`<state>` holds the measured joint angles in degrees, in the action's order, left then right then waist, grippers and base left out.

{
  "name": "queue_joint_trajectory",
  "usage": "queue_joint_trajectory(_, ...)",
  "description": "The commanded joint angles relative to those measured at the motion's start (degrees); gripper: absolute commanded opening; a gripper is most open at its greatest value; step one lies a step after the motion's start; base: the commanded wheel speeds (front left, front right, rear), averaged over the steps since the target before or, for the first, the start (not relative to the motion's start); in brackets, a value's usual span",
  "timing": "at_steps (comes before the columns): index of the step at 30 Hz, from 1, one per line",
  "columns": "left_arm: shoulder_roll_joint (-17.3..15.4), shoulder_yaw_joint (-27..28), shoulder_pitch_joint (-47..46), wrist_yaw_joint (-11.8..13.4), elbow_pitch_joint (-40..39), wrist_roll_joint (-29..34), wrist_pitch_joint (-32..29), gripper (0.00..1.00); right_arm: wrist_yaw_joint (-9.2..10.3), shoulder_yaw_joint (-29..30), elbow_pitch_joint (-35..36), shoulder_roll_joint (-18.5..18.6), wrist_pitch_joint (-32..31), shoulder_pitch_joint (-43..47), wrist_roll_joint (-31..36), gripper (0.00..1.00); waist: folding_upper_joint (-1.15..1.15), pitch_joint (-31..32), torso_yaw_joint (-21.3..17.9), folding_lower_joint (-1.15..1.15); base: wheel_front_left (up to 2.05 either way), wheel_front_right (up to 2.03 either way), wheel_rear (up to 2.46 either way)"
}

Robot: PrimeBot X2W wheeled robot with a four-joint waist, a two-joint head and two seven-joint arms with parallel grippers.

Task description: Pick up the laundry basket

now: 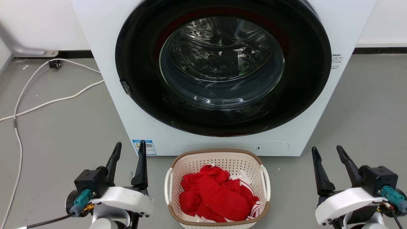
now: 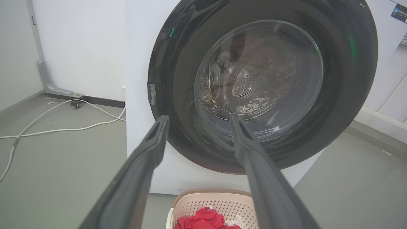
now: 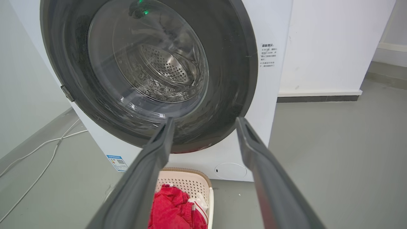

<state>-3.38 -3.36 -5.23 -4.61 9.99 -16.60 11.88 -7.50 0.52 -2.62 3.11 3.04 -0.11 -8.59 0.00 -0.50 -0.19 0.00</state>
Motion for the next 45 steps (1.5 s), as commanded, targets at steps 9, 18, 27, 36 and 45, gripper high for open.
queue_joint_trajectory(9, -0.4, -0.1, -0.8, 0.6, 0.3, 5.1, 1.5, 1.00, 0.02, 0.1, 0.7, -0.3, 0.7, 0.4, 4.9, 1.00, 0.00, 0.1, 0.0, 0.00, 0.00, 0.00, 0.00)
queue_joint_trajectory(18, -0.4, -0.4, -0.5, 0.8, 0.9, 8.8, 2.4, 1.00, 0.02, 0.2, 1.0, -0.3, 1.4, 0.9, 8.5, 1.00, 0.00, 0.1, 0.0, 0.00, 0.00, 0.00, 0.00)
queue_joint_trajectory(27, -0.4, -0.5, -0.3, 1.1, 1.1, 12.1, 3.2, 1.00, 0.03, 0.3, 1.0, -0.4, 2.1, 1.3, 11.3, 1.00, 0.00, 0.0, -0.1, 0.00, 0.00, 0.00, 0.00)
queue_joint_trajectory(36, -0.2, -0.3, 0.1, 1.2, 1.1, 11.7, 3.4, 1.00, 0.03, 0.3, 0.4, -0.3, 2.5, 1.3, 10.7, 1.00, 0.00, 0.1, -0.2, 0.00, 0.00, 0.00, 0.00)
queue_joint_trajectory(45, -0.1, -0.4, 0.1, 1.3, 1.8, 11.5, 3.3, 1.00, 0.03, 0.3, -0.1, -0.4, 2.8, 0.9, 10.0, 1.00, 0.00, 0.0, -0.1, 0.00, 0.00, 0.00, 0.00)
